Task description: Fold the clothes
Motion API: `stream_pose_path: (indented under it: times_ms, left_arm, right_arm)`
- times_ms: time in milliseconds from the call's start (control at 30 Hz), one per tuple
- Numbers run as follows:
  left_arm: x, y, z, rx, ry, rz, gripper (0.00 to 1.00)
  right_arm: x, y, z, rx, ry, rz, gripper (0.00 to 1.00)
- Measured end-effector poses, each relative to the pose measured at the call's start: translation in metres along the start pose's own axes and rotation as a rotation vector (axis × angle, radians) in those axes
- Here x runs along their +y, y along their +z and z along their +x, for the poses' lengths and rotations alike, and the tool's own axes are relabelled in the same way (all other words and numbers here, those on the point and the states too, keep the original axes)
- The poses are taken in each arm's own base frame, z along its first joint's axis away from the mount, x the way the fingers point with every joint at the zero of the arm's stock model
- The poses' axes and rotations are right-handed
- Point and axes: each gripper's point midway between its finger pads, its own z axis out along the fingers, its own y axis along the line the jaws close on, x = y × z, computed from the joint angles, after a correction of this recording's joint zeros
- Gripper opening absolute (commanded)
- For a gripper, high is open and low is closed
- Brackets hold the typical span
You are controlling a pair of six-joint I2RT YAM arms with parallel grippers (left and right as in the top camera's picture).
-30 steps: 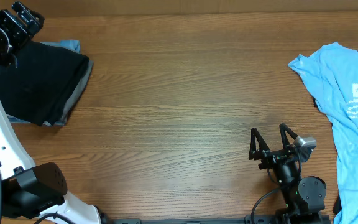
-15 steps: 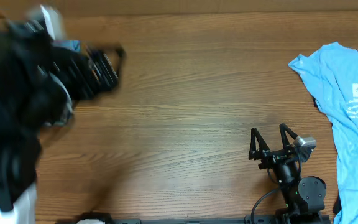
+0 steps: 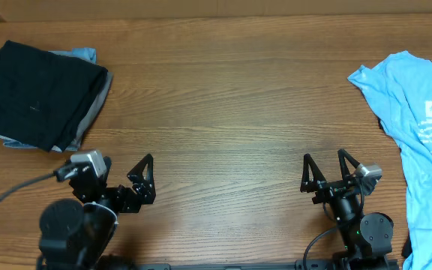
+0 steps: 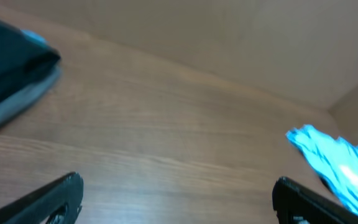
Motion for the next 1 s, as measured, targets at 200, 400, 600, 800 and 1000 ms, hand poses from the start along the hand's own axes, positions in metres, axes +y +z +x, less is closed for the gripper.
stream_pose_path:
  times_ms: [200, 400, 600, 800, 1000]
  left_arm:
    - [0.020, 0.021, -0.001, -0.264, 0.022, 0.021, 1.00]
    - [0.046, 0.046, 0.034, -0.287, 0.018, -0.004, 1.00]
    - [0.067, 0.051, 0.054, -0.298, 0.010, -0.061, 1.00]
    - [0.079, 0.054, 0.070, -0.299, 0.086, -0.092, 1.00]
    - [0.080, 0.054, 0.074, -0.279, 0.347, -0.131, 1.00]
  right_arm:
    - [0.000, 0.000, 0.000, 0.000, 0.000, 0.000, 1.00]
    - [0.000, 0.000, 0.000, 0.001, 0.000, 0.000, 1.00]
    - [0.000, 0.000, 0.000, 0.001, -0.001, 0.000, 1.00]
    - [0.000, 0.000, 0.000, 0.001, 0.000, 0.000, 1.00]
    - [0.000, 0.000, 0.000, 0.000, 0.000, 0.000, 1.00]
